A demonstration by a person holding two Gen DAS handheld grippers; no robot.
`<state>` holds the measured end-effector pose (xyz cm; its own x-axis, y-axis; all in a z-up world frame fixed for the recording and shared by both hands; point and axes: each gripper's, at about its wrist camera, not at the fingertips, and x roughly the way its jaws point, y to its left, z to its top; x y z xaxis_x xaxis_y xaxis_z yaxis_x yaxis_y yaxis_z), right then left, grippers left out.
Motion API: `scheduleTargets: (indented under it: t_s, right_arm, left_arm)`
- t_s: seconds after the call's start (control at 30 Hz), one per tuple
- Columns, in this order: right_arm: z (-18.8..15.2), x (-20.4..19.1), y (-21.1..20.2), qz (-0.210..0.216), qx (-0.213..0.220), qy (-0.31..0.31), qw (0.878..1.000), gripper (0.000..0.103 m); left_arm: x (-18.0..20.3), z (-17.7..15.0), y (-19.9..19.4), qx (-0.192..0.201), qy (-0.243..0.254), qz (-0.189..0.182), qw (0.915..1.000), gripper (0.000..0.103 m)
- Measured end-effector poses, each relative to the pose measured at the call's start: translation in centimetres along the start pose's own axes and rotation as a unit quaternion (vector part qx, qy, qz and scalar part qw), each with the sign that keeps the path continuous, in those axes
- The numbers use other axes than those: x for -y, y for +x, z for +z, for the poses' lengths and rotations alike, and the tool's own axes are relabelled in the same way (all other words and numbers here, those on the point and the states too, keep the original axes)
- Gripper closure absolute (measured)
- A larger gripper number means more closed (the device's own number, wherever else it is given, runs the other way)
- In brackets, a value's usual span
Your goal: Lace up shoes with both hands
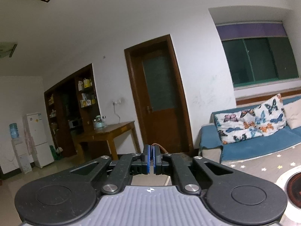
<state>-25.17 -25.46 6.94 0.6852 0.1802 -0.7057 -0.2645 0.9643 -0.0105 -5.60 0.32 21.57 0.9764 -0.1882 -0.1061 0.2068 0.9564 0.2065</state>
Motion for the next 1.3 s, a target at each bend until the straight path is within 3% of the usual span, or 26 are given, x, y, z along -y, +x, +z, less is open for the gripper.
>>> scheduleTargets:
  t_s: [0.27,0.43,0.67,0.83,0.9,0.97,1.17,1.3]
  right_arm:
    - [0.1,-0.1,0.1,-0.001,-0.004,-0.003,1.000,0.019]
    - [0.2,-0.1,0.1,-0.005,-0.004,-0.004,1.000,0.016]
    - [0.2,-0.3,0.0,-0.009,-0.004,-0.003,1.000,0.016]
    - [0.2,-0.3,0.0,-0.012,-0.006,-0.004,1.000,0.016]
    - [0.2,-0.2,0.1,-0.013,-0.007,-0.003,1.000,0.016]
    - [0.3,-0.2,0.1,-0.013,-0.006,-0.003,1.000,0.016]
    - [0.5,-0.4,0.1,-0.009,-0.002,-0.005,1.000,0.016]
    - [0.6,-0.5,0.0,-0.008,0.003,-0.009,1.000,0.016]
  left_arm:
    - [-1.3,-2.9,5.1,-0.071,-0.039,-0.001,0.9967,0.099]
    - [-1.6,-4.5,7.2,-0.106,-0.038,-0.001,0.9936,0.097]
    - [-2.0,-6.8,9.4,-0.158,-0.062,-0.010,0.9854,0.092]
    - [-2.5,-7.4,9.5,-0.171,-0.068,-0.009,0.9829,0.089]
    - [-2.7,-7.5,9.2,-0.173,-0.071,-0.011,0.9822,0.077]
    - [-2.9,-7.7,8.7,-0.176,-0.073,-0.016,0.9816,0.072]
    - [-2.6,-9.6,6.9,-0.197,-0.056,-0.049,0.9776,0.072]
    - [-2.1,-12.1,5.4,-0.234,-0.053,-0.071,0.9682,0.072]
